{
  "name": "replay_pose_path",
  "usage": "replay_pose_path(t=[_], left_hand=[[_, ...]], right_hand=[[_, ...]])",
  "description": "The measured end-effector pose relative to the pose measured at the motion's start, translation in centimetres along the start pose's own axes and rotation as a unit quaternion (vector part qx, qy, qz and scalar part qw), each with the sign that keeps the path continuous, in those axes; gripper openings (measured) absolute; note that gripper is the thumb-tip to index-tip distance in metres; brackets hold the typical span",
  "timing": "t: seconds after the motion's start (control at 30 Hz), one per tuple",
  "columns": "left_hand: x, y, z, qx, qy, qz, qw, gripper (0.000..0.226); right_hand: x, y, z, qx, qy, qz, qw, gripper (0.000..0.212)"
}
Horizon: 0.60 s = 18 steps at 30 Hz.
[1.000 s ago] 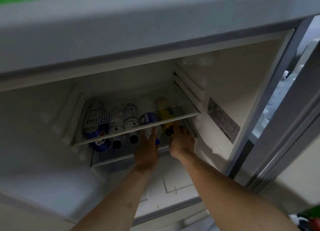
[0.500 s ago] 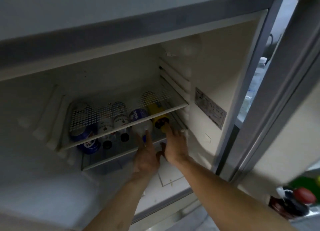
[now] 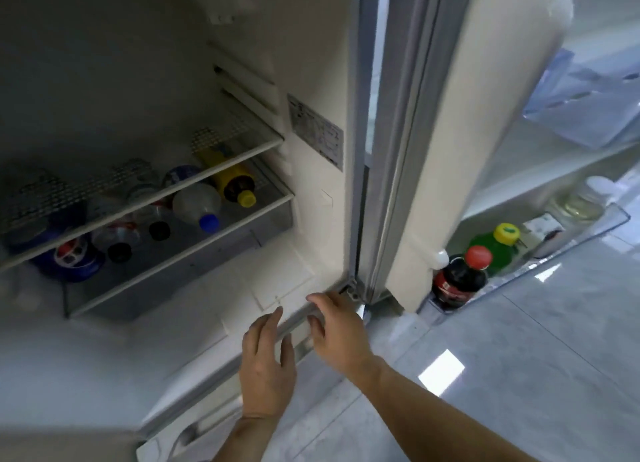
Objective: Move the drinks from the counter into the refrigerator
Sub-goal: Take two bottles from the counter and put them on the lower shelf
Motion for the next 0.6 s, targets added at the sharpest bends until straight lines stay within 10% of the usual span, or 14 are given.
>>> replay_pose_path(t=[0.3, 0.47, 0.6], left_hand=[[8.1, 3.9, 12.8, -0.001, -0.281, -0.044, 0.959, 0.044], [11.8, 5.0, 22.8, -0.044, -0.502, -0.036, 0.863, 0.065], [12.2, 5.2, 27.7, -0.214, -0.542, 0.009, 0.813, 0.056]], right_hand=[[-7.9, 13.0, 21.1, 0.255, 0.076, -0.011, 0.964, 0.033], [-13.9, 18.5, 36.8, 0.463, 0.141, -0.041, 0.874, 0.035], [-16.7, 20.4, 48.6, 0.575, 0.216, -0.087, 0.785, 0.036]])
Point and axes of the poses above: each hand's wrist, its own z-axis away from the middle knuckle, its own x-axis out of the palm, y = z × x, the point moved 7 cm from there along -z, towards the middle knuckle, and after that the axes turned 8 degrees about -z, right-handed, at the moved point
